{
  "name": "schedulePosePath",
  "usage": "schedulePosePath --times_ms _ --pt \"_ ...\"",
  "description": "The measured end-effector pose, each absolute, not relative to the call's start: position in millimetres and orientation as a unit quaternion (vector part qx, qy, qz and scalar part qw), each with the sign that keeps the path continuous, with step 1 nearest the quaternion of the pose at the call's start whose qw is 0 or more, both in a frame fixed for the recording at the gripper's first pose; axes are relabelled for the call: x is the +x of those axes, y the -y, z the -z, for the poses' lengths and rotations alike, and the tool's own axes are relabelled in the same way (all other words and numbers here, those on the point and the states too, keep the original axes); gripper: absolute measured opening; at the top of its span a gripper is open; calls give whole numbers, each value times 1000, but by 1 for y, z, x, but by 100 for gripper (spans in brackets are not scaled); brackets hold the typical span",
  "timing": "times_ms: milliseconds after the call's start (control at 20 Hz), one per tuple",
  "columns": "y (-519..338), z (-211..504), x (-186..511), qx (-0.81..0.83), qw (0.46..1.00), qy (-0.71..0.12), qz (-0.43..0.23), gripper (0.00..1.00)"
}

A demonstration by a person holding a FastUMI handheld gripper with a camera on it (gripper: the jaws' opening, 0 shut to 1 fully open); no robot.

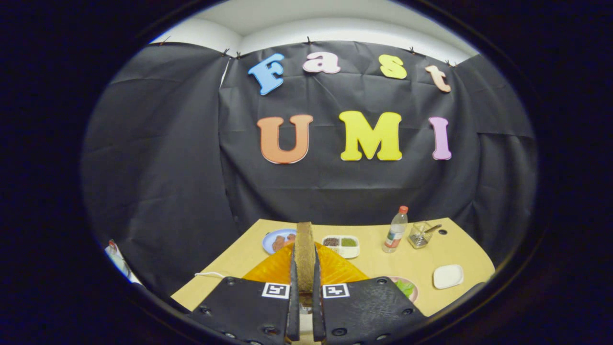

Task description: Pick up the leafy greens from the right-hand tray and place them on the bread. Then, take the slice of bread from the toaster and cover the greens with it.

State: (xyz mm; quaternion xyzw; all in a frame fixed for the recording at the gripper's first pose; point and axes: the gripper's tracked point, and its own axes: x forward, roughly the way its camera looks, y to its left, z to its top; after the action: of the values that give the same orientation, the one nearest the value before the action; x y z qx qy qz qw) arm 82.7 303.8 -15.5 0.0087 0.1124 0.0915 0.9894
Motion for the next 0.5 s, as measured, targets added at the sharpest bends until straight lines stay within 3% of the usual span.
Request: schedulePosePath --times_ms 500 --pt "-208 75 123 49 987 -150 -36 10"
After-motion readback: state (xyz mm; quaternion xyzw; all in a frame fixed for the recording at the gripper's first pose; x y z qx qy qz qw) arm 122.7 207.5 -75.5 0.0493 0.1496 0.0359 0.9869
